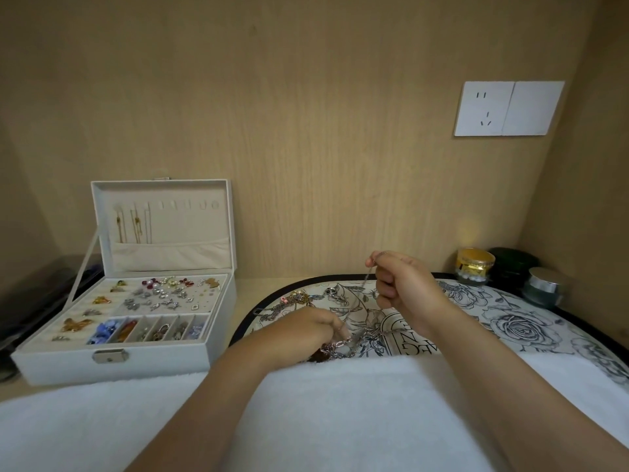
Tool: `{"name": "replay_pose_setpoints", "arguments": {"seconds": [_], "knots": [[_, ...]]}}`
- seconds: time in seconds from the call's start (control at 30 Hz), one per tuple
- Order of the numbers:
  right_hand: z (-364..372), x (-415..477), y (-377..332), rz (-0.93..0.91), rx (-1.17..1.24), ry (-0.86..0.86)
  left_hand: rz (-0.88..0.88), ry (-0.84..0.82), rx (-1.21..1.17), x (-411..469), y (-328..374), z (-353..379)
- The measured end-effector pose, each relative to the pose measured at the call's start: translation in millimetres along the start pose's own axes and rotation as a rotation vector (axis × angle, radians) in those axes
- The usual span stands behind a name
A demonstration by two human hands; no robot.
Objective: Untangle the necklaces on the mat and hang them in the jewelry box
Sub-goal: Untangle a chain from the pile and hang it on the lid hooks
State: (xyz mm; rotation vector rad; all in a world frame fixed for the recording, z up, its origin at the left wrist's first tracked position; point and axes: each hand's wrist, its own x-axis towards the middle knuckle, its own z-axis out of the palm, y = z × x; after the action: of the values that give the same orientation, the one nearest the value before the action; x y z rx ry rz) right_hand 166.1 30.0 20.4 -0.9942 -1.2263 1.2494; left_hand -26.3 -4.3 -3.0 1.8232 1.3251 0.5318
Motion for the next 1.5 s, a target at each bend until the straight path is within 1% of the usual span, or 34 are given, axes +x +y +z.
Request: {"name": "replay_pose_setpoints", "arguments": {"seconds": [0.07,0.1,0.17,0.2,0.27,0.37,0.4,0.47,0.5,0.57,0.63,0.67,0.7,0.73,0.8,0.87,0.9,0.93,0.97,1.03,1.07,1.1,1.17,1.2,1.27,1.37,1.43,1.5], "knots": [[3,0,-2,-0.011,0.009,-0.011,0.014,0.011,0.000,2,-2,4],[5,0,-3,-0.023,0.015,-0.016,0.040,0.022,0.050,3,-5,6],[9,0,-4,-0.051,0.019,-0.021,0.097,0.087,0.118,8,-11,11],[10,1,-4,-0.061,0.006,-0.012,0.114,0.119,0.101,9,-10,12],[10,4,0,-0.061,-0.067,0.014,0.124,0.163,-0.022,11,-8,12],[9,7,4,-0.045,-0.241,0.061,0.073,0.239,-0.186,10,-2,8],[9,7,6,-0.043,-0.281,0.084,0.059,0.259,-0.306,9,1,6],[7,9,9,-0.057,-0.360,0.108,0.058,0.258,-0.666,6,7,6],[6,10,11,-0.070,-0.419,0.099,0.053,0.263,-0.781,6,9,5],[3,10,18,-0.072,-0.596,0.054,0.022,0.332,-0.819,6,9,2],[0,8,23,-0.047,-0.783,-0.027,-0.049,0.453,-0.773,8,5,-4],[-2,7,24,-0.036,-0.861,-0.066,-0.077,0.522,-0.676,8,2,-7],[-3,5,24,-0.025,-0.937,-0.096,-0.102,0.581,-0.489,7,-3,-11],[-4,3,23,-0.014,-1.018,-0.113,-0.124,0.614,-0.233,6,-8,-14],[-4,-1,20,0.024,-1.172,-0.138,-0.155,0.633,0.207,2,-18,-19],[-3,-3,19,0.067,-1.232,-0.188,-0.187,0.615,0.487,-1,-24,-22],[-3,-4,19,0.073,-1.229,-0.221,-0.164,0.609,0.584,-1,-25,-22],[-3,-4,19,0.073,-1.218,-0.256,-0.102,0.591,0.648,1,-26,-20],[-3,-4,18,0.074,-1.198,-0.297,0.000,0.567,0.663,4,-25,-17],[-5,-4,17,0.067,-1.138,-0.382,0.215,0.480,0.598,7,-17,-8],[-5,-5,16,0.058,-1.107,-0.408,0.276,0.408,0.564,7,-14,-1],[-6,-4,16,0.045,-1.081,-0.422,0.301,0.335,0.544,9,-11,5],[-6,-4,17,0.025,-1.039,-0.422,0.282,0.237,0.513,11,-10,11],[-7,-4,18,0.025,-1.015,-0.415,0.270,0.231,0.507,11,-9,11],[-8,-4,18,0.027,-0.991,-0.388,0.261,0.254,0.527,11,-9,10],[-11,-3,18,0.033,-1.091,-0.352,0.249,0.299,0.517,12,-10,14],[-11,-4,17,0.043,-1.094,-0.354,0.200,0.313,0.387,13,-12,18],[-11,-3,18,0.016,-1.067,-0.357,0.153,0.315,0.234,13,-12,19]]}}
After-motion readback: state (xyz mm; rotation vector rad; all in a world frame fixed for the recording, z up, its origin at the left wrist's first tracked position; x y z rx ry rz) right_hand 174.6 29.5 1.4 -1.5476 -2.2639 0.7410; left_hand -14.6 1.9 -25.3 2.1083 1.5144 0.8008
